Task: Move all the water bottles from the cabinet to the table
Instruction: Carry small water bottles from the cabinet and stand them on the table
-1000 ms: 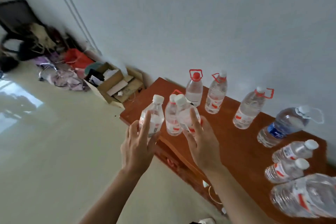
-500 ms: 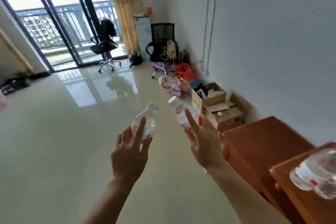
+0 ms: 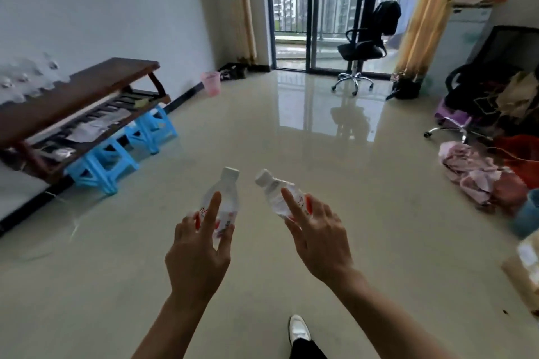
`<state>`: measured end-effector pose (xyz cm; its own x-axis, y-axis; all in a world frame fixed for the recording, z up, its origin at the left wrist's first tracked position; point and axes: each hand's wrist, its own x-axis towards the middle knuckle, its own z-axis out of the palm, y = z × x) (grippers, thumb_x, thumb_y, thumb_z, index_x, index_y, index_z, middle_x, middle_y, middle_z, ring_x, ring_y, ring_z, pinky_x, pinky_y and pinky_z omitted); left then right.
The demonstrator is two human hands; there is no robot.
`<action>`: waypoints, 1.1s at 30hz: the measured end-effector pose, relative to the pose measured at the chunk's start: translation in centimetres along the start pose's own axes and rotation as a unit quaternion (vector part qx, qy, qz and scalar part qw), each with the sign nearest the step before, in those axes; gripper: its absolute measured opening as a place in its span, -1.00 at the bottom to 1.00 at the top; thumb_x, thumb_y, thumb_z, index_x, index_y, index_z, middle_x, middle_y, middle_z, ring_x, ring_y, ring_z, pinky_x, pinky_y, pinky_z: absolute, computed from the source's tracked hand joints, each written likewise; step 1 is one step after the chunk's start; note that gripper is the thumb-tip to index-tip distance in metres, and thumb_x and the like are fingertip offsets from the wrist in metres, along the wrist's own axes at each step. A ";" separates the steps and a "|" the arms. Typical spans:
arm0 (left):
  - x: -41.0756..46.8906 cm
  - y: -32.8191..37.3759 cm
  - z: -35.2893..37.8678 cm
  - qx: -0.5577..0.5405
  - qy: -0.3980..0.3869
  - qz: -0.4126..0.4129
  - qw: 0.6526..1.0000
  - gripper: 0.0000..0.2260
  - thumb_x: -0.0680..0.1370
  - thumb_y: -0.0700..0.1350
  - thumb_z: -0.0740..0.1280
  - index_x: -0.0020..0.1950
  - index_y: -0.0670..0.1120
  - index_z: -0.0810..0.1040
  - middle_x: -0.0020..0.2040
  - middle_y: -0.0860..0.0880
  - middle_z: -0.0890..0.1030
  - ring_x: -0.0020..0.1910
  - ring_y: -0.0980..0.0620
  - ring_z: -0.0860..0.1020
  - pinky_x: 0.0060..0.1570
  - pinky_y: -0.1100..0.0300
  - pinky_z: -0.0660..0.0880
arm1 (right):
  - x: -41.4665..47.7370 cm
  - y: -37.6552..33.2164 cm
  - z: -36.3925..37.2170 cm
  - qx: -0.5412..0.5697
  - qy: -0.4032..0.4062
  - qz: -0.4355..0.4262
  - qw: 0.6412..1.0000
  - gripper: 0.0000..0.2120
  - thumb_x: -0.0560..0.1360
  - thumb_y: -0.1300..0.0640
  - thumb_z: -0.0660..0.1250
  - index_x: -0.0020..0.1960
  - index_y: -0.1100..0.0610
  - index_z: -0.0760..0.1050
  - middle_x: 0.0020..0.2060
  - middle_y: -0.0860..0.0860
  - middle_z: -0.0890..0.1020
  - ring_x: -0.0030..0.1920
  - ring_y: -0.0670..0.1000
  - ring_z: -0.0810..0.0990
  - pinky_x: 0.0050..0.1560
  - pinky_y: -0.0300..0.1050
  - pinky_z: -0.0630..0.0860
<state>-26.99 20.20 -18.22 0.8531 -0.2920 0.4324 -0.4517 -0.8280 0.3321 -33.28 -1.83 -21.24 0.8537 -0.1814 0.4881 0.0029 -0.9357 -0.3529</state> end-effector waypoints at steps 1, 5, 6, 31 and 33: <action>2.2 -1.2 0.5 0.021 0.000 -0.013 1.000 -0.31 0.49 0.06 0.47 0.58 0.06 0.30 0.11 -0.22 0.60 -0.02 -0.19 0.60 -0.33 -0.02 0.60 | 2.9 0.3 2.0 0.013 -0.007 -0.008 1.000 -0.38 0.64 -0.05 0.20 0.63 -0.16 0.04 0.23 0.20 0.56 0.08 0.21 0.60 -0.04 0.12 0.61; 10.9 -4.6 1.2 0.059 0.030 -0.050 0.997 -0.38 0.54 0.12 0.36 0.58 0.10 0.28 0.08 -0.21 0.60 -0.02 -0.16 0.58 -0.35 0.04 0.56 | 13.5 0.3 7.1 0.060 -0.008 -0.024 0.998 -0.45 0.64 -0.07 0.14 0.61 -0.13 0.14 0.18 0.17 0.56 0.06 0.23 0.59 -0.06 0.12 0.59; 12.9 -5.6 1.2 0.068 0.035 -0.054 0.996 -0.41 0.57 0.12 0.34 0.58 0.11 0.28 0.08 -0.20 0.59 -0.03 -0.15 0.58 -0.36 0.06 0.55 | 16.3 0.0 8.1 0.072 -0.021 -0.034 0.997 -0.45 0.64 -0.07 0.14 0.61 -0.12 0.14 0.18 0.17 0.55 0.06 0.23 0.58 -0.06 0.12 0.59; 50.9 -43.7 5.5 0.145 0.155 -0.200 0.957 -0.45 0.56 0.17 0.22 0.54 0.08 0.36 0.06 -0.13 0.57 -0.04 -0.11 0.59 -0.39 0.10 0.53 | 64.6 -17.1 40.4 0.124 -0.088 -0.215 0.965 -0.33 0.60 -0.02 0.36 0.61 -0.12 0.12 0.23 0.17 0.55 0.05 0.20 0.60 -0.14 0.06 0.59; 54.7 -46.8 5.7 0.141 0.153 -0.195 0.958 -0.46 0.56 0.16 0.24 0.53 0.06 0.37 0.05 -0.14 0.57 -0.04 -0.12 0.58 -0.37 0.09 0.53 | 68.2 -18.1 42.7 0.127 -0.083 -0.206 0.967 -0.35 0.61 -0.02 0.33 0.61 -0.12 0.11 0.22 0.18 0.55 0.05 0.22 0.60 -0.13 0.08 0.61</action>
<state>42.28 40.25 -14.89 0.8065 0.1843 0.5618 0.0115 -0.9549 0.2967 47.18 15.64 -15.67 0.8238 0.2622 0.5026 0.4714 -0.8092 -0.3507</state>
